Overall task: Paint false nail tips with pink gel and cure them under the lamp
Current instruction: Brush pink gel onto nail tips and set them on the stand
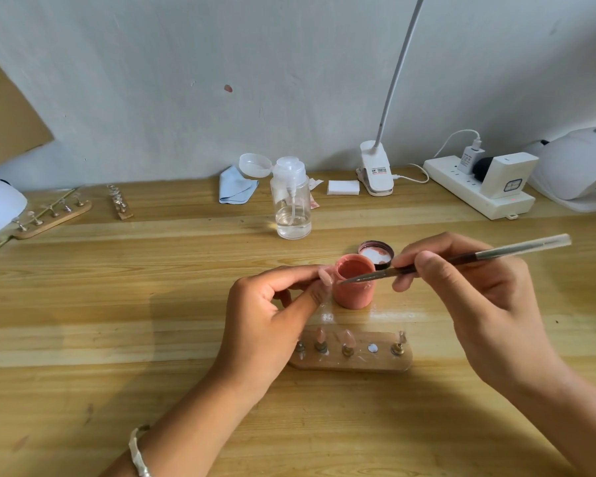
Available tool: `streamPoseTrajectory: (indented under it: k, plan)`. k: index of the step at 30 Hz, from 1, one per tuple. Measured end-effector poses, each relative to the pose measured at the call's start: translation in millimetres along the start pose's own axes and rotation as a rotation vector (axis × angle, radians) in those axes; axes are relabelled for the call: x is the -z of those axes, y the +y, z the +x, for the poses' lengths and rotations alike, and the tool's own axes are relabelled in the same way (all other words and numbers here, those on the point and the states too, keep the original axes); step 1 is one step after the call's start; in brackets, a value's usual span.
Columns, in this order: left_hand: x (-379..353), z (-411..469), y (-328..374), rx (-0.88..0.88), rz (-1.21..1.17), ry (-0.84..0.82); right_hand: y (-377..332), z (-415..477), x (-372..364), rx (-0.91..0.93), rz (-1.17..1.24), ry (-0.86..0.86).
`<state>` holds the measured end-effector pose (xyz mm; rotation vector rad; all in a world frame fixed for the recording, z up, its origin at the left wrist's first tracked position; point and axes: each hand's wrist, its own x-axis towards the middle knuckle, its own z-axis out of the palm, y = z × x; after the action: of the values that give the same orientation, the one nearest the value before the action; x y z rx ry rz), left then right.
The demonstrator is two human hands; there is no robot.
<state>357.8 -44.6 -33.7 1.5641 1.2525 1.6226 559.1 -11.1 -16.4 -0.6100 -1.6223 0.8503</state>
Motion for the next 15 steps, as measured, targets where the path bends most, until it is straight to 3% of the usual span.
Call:
streamPoseTrajectory:
  k: [8,15]
  plan:
    - [0.7,0.0,-0.8,0.009,0.027,0.004,-1.5,-0.7,-3.8,0.022,0.014,-0.040]
    - [0.8,-0.1,0.0,-0.004,0.042,-0.008,-3.6,0.9,-4.9,0.037,-0.001,0.049]
